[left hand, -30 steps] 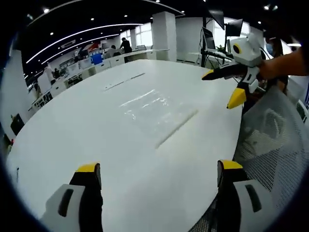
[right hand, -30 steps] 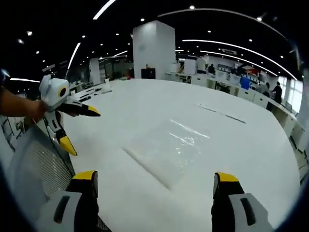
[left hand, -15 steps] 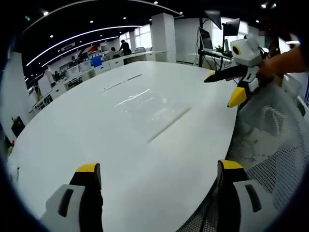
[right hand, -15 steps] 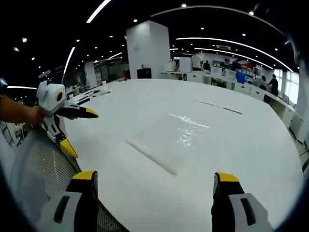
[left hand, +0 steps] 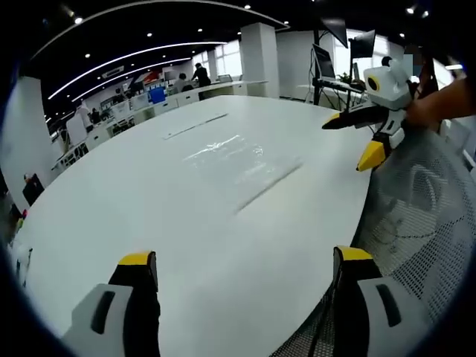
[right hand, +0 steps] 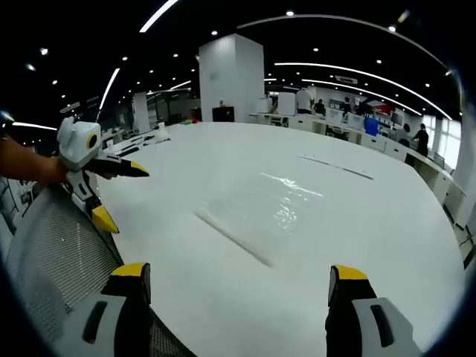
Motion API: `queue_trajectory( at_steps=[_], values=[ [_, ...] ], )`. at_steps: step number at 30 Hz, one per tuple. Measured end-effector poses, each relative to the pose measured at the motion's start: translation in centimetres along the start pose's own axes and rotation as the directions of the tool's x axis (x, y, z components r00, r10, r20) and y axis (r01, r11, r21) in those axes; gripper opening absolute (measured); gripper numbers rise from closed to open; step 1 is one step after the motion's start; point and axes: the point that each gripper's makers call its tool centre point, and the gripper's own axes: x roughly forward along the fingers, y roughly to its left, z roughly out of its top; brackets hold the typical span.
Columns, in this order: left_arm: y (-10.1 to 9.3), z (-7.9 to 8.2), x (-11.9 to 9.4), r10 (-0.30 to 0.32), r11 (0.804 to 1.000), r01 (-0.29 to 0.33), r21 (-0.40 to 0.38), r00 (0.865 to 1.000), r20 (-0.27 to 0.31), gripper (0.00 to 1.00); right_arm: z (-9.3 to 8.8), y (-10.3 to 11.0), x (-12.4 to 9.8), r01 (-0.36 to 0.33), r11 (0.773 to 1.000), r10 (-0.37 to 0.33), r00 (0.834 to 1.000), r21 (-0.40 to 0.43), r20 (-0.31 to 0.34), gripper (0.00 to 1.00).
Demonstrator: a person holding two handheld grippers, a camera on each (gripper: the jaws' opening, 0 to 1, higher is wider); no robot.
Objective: Open the resealable bag by pulling the two sides of the seal apart until the entire bag opening is separated and visibly accessible.
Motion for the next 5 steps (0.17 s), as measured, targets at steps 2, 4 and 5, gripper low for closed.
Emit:
queue_trajectory(
  at_steps=[2,4,5],
  values=[
    [0.36,0.24,-0.15,0.015,1.000,-0.015,-0.008,1.000,0.014,0.97,-0.13,-0.27,0.04,0.009,1.000,-0.009,1.000,-0.001,-0.007,1.00],
    [0.75,-0.05,-0.21,0.030,0.999,-0.030,-0.014,1.000,0.008,0.96,-0.26,-0.32,0.04,0.015,1.000,-0.015,1.000,0.001,-0.011,1.00],
    [0.83,-0.25,-0.24,0.033,0.999,-0.033,-0.021,0.999,0.003,0.96,-0.28,-0.21,0.02,0.014,1.000,-0.014,1.000,-0.002,-0.012,1.00]
  ],
)
